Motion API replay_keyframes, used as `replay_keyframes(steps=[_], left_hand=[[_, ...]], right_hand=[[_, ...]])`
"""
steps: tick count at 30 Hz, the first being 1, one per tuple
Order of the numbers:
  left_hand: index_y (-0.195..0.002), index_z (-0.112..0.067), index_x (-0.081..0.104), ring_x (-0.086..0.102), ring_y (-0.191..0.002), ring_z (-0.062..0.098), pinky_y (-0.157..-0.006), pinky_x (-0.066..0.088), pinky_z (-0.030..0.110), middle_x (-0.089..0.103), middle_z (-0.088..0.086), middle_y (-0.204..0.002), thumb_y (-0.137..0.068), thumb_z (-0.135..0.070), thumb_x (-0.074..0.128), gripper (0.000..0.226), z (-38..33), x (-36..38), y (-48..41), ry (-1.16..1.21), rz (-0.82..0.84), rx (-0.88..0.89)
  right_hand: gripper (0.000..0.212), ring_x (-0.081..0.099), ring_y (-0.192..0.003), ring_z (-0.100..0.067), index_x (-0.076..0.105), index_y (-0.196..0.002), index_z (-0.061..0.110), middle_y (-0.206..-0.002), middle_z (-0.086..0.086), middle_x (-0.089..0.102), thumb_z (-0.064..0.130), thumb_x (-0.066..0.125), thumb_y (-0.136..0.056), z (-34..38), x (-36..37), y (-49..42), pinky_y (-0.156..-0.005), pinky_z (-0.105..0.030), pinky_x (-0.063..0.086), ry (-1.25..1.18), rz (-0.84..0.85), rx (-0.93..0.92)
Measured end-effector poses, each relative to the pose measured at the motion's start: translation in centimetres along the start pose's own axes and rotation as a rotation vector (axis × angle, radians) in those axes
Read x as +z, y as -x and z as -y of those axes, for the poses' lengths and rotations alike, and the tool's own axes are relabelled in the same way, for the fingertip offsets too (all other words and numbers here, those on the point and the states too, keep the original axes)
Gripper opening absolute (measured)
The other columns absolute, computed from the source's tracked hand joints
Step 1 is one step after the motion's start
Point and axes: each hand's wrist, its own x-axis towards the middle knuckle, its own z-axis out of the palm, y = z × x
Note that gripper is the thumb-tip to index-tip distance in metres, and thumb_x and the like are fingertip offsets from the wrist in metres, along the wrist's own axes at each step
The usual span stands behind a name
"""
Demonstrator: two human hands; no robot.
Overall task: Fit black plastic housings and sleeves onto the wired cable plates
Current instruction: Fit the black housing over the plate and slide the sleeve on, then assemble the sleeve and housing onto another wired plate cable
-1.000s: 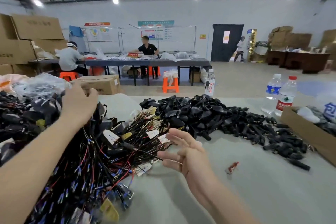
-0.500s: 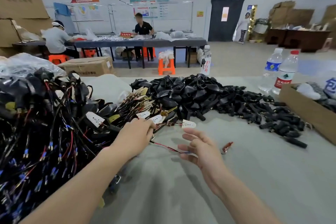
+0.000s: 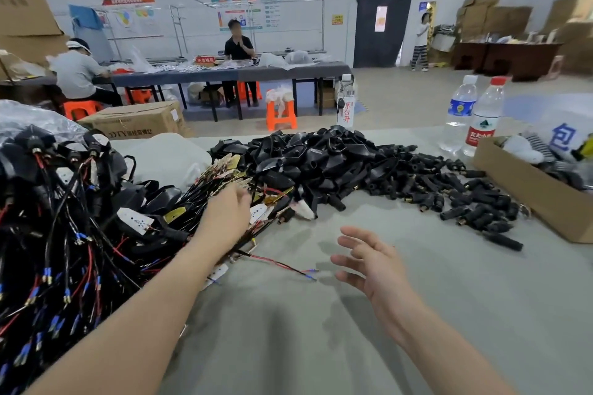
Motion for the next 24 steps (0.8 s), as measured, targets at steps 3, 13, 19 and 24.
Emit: replay_keyframes(steps=[3,13,19,24], left_hand=[[-0.113,-0.018,0.056,0.063,-0.081,0.016,-0.075,0.052,0.036,0.065,-0.003,-0.093,-0.103,-0.022,0.045,0.016,-2.9,-2.8,-1.0,0.198,-0.159,0.078],[-0.109,-0.02,0.058,0.056,-0.068,0.01,-0.069,0.049,0.031,0.069,-0.006,-0.085,-0.103,-0.019,0.048,0.012,-8.8,-7.3,0.7,0.39,-0.227,0.264],[-0.094,-0.024,0.058,0.055,-0.053,0.0,-0.053,0.045,0.014,0.067,-0.012,-0.066,-0.103,-0.015,0.05,0.015,-12.1,-7.4,2.4,0.758,-0.304,0.281],[-0.101,-0.019,0.057,0.06,-0.058,0.009,-0.055,0.053,0.023,0.069,-0.002,-0.077,-0.104,-0.015,0.049,0.009,-11.4,-7.3,3.2,0.619,-0.054,0.298]], right_hand=[[0.043,0.072,-0.07,-0.015,0.071,-0.102,0.018,-0.111,-0.005,0.068,-0.005,0.037,-0.094,0.2,-0.5,-0.4,-0.055,-0.025,0.055,0.011,-0.004,-0.025],[0.042,0.07,-0.067,-0.011,0.069,-0.106,0.018,-0.109,-0.005,0.067,-0.004,0.035,-0.097,-0.2,0.0,0.1,-0.054,-0.022,0.054,0.076,0.025,-0.074],[0.035,0.068,-0.088,-0.006,0.069,-0.108,0.029,-0.11,0.007,0.069,0.004,0.047,-0.098,-1.8,3.0,1.4,-0.07,-0.02,0.055,0.194,0.192,-0.201],[0.036,0.059,-0.099,-0.006,0.052,-0.136,0.035,-0.126,0.004,0.06,0.022,0.049,-0.102,-2.8,8.8,2.3,-0.079,-0.022,0.051,0.381,0.452,-0.308]])
